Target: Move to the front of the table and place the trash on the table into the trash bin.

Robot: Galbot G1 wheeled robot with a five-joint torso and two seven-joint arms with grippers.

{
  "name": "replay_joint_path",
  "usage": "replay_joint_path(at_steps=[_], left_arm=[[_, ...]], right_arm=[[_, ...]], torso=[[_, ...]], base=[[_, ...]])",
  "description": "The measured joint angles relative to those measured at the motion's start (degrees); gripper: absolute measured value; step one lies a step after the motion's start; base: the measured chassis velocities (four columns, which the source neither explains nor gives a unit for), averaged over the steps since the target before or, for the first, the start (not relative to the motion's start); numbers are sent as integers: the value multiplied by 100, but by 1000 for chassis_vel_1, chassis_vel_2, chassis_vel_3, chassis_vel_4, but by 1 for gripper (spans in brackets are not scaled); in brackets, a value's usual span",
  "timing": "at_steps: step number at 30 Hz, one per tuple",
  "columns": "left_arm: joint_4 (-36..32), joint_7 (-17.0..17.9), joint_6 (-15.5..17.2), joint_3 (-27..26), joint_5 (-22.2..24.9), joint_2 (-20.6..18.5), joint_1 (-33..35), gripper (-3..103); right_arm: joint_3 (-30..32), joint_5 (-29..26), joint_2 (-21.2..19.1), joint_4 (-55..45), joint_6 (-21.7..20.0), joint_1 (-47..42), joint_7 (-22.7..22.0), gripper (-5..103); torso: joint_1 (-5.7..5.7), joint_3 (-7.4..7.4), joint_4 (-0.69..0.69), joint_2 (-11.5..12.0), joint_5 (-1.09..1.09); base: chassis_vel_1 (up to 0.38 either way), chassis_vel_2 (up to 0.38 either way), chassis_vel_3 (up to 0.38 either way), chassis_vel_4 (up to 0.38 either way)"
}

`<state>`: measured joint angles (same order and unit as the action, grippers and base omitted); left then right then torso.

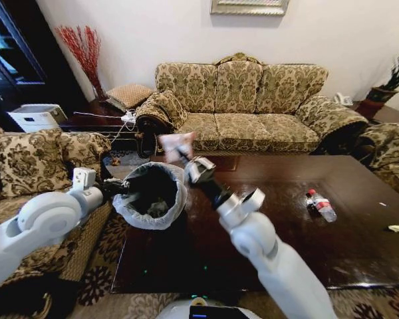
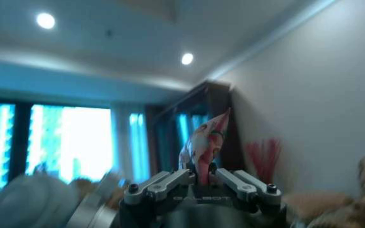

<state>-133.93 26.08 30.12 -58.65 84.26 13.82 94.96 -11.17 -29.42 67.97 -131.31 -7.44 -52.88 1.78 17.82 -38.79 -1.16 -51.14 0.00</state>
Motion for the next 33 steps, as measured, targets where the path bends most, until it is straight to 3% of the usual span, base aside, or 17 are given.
replay_joint_path(at_steps=[4, 6, 9, 12, 16, 18, 22, 24, 25, 27, 29, 30, 33], left_arm=[[-132, 2, -27, -99, -3, 68, 54, 2], [-175, 1, -29, -119, -5, 91, 67, 2], [-202, -1, -30, -129, -57, 139, 84, 2], [-225, -1, -66, -131, -97, 174, 97, 2], [-307, 1, -113, -135, -122, 254, 112, 2], [-332, 0, -117, -139, -122, 276, 119, 2], [-381, 1, -122, -188, -149, 353, 172, 2], [-334, 13, -115, -217, -205, 407, 198, 2], [-334, 13, -115, -217, -205, 407, 198, 2], [-249, 28, -109, -285, -261, 491, 237, 2], [-218, 34, -143, -357, -331, 627, 252, 2], [-218, 34, -143, -357, -331, 627, 252, 2], [-252, 23, -209, -233, -501, 894, 129, 2]], right_arm=[[-300, 432, -50, 247, -113, -128, -303, -1], [-341, 542, -34, 298, -150, -161, -403, 3], [-339, 553, -7, 219, -265, -178, -482, 19], [-299, 524, -39, 162, -290, -197, -485, 24], [-262, 456, -62, 129, -356, -250, -516, 46], [-264, 456, -60, 152, -357, -249, -532, 46], [-217, 399, -37, 182, -190, -272, -555, 62], [78, 226, -10, -131, -188, -454, -786, 73], [78, 226, -10, -131, -188, -454, -786, 73], [655, 101, 38, -476, -216, -828, -1237, 84], [1697, -109, 112, -537, -222, -1495, -1586, 90], [1697, -109, 112, -537, -222, -1495, -1586, 90], [3135, -1328, 256, -349, -533, -2314, -2027, 99]], torso=[[0, -1, 0, 0, 0], [0, -1, 0, 0, 0], [1, -1, 0, 0, 0], [1, -1, 0, 0, 0], [0, -1, 0, 0, 0], [0, -1, 0, 0, 0], [1, -1, -1, 0, 0], [1, -1, -1, 0, 0], [1, -1, -1, 0, 0], [1, -1, -1, 0, 0], [0, 0, -1, 0, 0], [0, 0, -1, 0, 0], [1, -1, 1, 0, 2]], base=[[0, 0, 0, 0], [0, 0, 0, 0], [0, 0, 0, 0], [0, 0, 0, 0], [0, 0, 0, 0], [0, 0, 0, 0], [0, 0, 0, 0], [0, 0, 0, 0], [0, 0, 0, 0], [0, 0, 0, 0], [0, 0, 0, 0], [0, 0, 0, 0], [0, 0, 0, 0]])
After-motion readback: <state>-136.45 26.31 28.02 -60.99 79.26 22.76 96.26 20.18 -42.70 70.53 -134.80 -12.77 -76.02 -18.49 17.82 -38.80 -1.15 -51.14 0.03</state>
